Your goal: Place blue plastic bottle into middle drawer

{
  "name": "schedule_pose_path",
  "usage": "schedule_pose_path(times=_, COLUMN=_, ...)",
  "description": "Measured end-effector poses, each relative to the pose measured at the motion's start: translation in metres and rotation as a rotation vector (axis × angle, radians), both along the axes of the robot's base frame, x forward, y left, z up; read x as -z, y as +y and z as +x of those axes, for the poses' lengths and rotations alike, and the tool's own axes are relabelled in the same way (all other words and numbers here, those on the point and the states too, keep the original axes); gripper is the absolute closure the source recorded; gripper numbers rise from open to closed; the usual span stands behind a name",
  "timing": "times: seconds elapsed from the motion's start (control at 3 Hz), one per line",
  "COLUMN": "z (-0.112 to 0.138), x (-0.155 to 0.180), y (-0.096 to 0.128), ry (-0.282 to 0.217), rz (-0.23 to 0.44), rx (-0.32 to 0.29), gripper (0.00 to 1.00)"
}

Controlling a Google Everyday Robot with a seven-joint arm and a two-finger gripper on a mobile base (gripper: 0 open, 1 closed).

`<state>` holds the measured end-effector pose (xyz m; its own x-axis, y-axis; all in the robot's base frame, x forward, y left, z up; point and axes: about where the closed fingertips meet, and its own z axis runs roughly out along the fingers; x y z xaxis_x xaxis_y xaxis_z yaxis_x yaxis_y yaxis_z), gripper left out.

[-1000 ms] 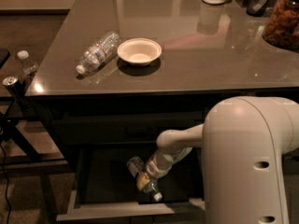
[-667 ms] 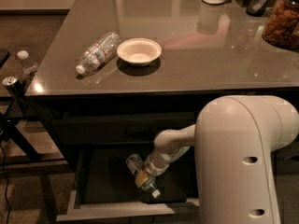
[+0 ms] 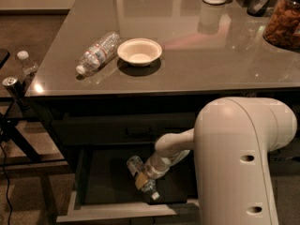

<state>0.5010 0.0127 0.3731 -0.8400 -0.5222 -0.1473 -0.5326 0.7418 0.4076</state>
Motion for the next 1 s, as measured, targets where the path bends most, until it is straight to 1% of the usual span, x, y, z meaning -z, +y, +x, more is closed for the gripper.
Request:
schedule_pose_path(times=0.33, z=0.0, x=0.0, y=0.0, ry=0.0, rz=0.0, rx=0.0, gripper=0.81)
schedule_pose_path(times=1.0, z=0.0, x=0.0, y=0.0, ry=0.0, rz=0.0, rx=0.0, gripper=0.35)
